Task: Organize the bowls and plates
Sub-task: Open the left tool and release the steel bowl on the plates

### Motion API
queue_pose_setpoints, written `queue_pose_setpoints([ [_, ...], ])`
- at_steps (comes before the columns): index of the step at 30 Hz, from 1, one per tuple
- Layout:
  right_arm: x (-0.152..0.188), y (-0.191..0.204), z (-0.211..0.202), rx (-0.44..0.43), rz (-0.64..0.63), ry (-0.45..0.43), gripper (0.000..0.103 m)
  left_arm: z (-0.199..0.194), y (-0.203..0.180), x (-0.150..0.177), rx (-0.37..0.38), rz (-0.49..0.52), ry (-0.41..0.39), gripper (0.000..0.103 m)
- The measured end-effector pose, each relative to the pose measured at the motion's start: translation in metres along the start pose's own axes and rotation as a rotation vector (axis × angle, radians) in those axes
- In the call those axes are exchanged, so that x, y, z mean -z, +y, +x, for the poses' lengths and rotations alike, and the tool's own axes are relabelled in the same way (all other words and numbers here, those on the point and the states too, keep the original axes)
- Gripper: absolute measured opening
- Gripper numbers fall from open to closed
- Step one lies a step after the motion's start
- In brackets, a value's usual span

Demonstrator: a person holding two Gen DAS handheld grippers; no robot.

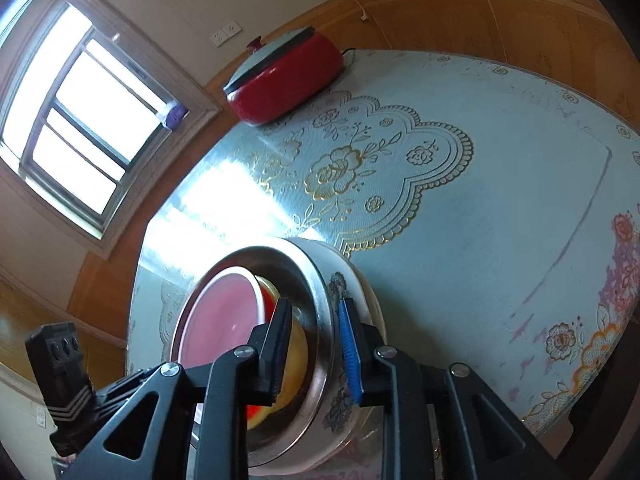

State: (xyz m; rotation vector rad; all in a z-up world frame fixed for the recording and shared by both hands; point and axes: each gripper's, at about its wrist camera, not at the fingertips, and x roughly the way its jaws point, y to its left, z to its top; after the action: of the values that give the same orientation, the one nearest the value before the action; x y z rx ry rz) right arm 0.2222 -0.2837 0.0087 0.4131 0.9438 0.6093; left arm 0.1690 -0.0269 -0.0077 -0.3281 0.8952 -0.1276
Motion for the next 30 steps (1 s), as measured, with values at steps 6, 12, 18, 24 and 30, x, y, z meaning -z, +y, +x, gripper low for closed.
queue_pose_setpoints([
  [6, 0.003, -0.012, -0.015, 0.146, 0.03, -0.09, 0.023, -0.004, 0.002, 0.002, 0.012, 0.001, -0.009, 0.023],
  [12, 0.01, -0.021, -0.002, 0.311, -0.021, -0.057, 0.023, -0.012, 0.007, 0.004, 0.027, -0.015, -0.026, 0.029],
  [18, 0.018, -0.013, 0.018, 0.328, -0.088, 0.019, 0.022, -0.018, 0.013, 0.006, 0.039, -0.04, -0.038, 0.031],
  [24, 0.018, -0.012, 0.019, 0.321, -0.074, 0.026, 0.017, -0.022, 0.014, 0.005, 0.052, -0.049, -0.054, 0.031],
  [30, 0.02, -0.012, 0.024, 0.26, -0.049, 0.05, 0.015, -0.027, 0.012, 0.003, 0.061, -0.046, -0.073, 0.032],
])
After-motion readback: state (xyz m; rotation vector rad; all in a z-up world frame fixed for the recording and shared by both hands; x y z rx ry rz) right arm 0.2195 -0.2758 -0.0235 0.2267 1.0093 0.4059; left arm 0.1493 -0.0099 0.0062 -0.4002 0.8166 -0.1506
